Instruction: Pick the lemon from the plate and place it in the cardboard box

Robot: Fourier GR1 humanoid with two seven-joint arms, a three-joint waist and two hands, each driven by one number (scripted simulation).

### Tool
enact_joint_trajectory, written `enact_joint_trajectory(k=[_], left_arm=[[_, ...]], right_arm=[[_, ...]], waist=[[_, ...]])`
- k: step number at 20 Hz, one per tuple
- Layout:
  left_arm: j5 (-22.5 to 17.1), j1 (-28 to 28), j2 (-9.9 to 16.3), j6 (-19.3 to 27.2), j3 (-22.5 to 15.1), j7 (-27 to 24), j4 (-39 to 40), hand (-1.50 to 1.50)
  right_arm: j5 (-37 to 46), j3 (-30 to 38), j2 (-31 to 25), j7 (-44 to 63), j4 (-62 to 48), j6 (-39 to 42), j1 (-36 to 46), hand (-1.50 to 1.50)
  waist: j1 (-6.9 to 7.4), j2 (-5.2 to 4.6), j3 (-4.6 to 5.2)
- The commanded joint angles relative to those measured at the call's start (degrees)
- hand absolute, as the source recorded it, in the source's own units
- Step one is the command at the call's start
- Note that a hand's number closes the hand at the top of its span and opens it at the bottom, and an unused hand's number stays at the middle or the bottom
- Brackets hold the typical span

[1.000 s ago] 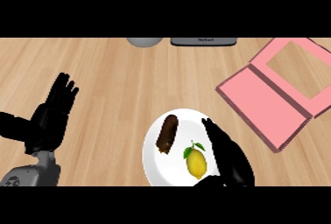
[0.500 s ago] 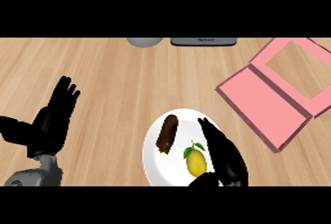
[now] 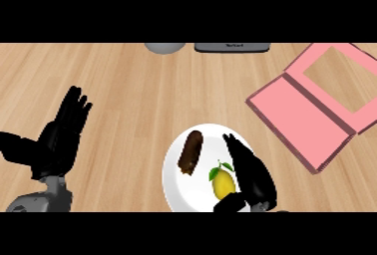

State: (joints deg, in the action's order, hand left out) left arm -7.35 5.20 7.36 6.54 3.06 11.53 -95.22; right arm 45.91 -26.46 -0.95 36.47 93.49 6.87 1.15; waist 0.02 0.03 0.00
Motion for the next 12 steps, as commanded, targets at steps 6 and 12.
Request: enact_joint_trajectory(k=[6, 12], left_arm=[[0.9, -0.2, -1.2, 0.1, -0.4, 1.2, -1.4, 0.00], [0.7, 2.4, -0.8, -0.6, 1.8, -0.8, 3.4, 0.00]], right_arm=[[4.7, -3.2, -1.0, -4.7, -2.2, -1.9, 0.5, 1.50], [7.0, -1.6, -3.3, -6.1, 1.4, -1.7, 0.0, 1.50]], waist=[[0.03, 0.01, 0.00], [-0.14, -0.02, 0.01]])
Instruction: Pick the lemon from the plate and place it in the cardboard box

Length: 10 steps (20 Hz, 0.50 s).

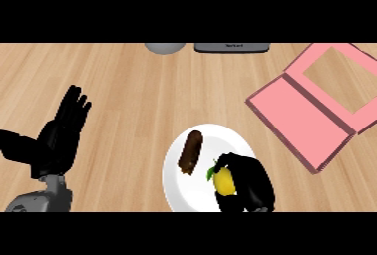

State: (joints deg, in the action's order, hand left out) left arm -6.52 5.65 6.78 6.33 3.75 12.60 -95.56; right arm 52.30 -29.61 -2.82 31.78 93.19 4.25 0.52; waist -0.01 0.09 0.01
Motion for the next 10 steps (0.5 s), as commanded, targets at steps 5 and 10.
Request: enact_joint_trajectory(k=[5, 10], left_arm=[[0.8, -3.5, -0.9, -0.8, -0.9, -2.2, -1.2, 0.00], [-0.5, 0.3, -0.1, -0.7, -0.3, 1.8, -1.6, 0.00]], right_arm=[[9.8, -10.5, -0.4, -3.1, 2.1, -2.3, -0.5, 1.50], [16.7, -28.5, 2.7, -5.5, 0.0, 3.2, 3.4, 1.50]], waist=[[0.20, 0.12, 0.02], [1.00, 0.31, 0.02]])
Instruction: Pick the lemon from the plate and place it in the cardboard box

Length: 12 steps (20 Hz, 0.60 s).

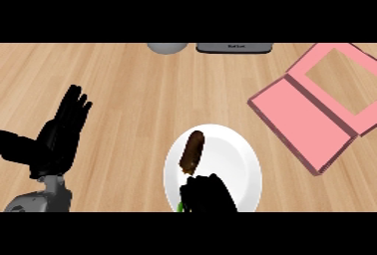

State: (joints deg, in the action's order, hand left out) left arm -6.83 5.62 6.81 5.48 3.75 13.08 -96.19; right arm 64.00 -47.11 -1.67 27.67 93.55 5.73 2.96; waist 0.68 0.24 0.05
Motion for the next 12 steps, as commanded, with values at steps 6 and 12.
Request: enact_joint_trajectory(k=[6, 12], left_arm=[[-1.2, 1.5, 1.2, -0.6, 1.5, 2.1, -0.1, 0.00], [-0.2, 0.9, 0.9, 0.5, 1.1, 2.5, -1.1, 0.00]], right_arm=[[8.6, -17.7, 1.4, 2.6, 11.0, 5.9, 3.0, 1.50], [6.4, -19.6, 1.4, 7.4, 17.8, 7.3, 7.9, 1.50]], waist=[[-0.92, 0.00, -0.04], [-1.13, 0.36, -0.02]])
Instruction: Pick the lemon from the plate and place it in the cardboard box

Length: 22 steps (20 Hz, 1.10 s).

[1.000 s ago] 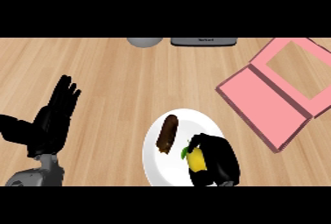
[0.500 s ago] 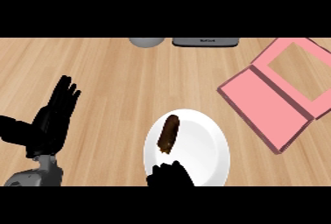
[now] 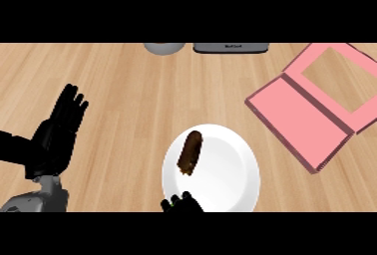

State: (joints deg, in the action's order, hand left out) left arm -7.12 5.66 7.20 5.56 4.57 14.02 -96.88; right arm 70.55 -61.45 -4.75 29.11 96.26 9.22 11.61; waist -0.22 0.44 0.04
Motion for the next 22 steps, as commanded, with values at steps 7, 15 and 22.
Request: enact_joint_trajectory(k=[7, 15, 22], left_arm=[[0.3, -0.9, -0.4, 0.5, 0.8, -1.5, 1.5, 0.00], [0.4, -1.2, -0.8, 0.4, 0.0, -1.1, 0.8, 0.00], [-0.8, -1.8, 0.8, -1.5, 1.2, -2.1, 0.6, 0.00]], right_arm=[[0.9, 3.9, 4.5, 10.3, 16.5, -10.6, 0.0, 1.50], [6.1, 9.0, 4.5, 16.2, 17.9, -13.8, 1.0, 1.50], [6.9, 14.7, 4.6, 14.9, 17.8, -13.9, -1.0, 1.50]], waist=[[-1.83, 0.21, 0.01], [-1.42, 0.00, 0.01], [-0.62, -0.42, 0.02]])
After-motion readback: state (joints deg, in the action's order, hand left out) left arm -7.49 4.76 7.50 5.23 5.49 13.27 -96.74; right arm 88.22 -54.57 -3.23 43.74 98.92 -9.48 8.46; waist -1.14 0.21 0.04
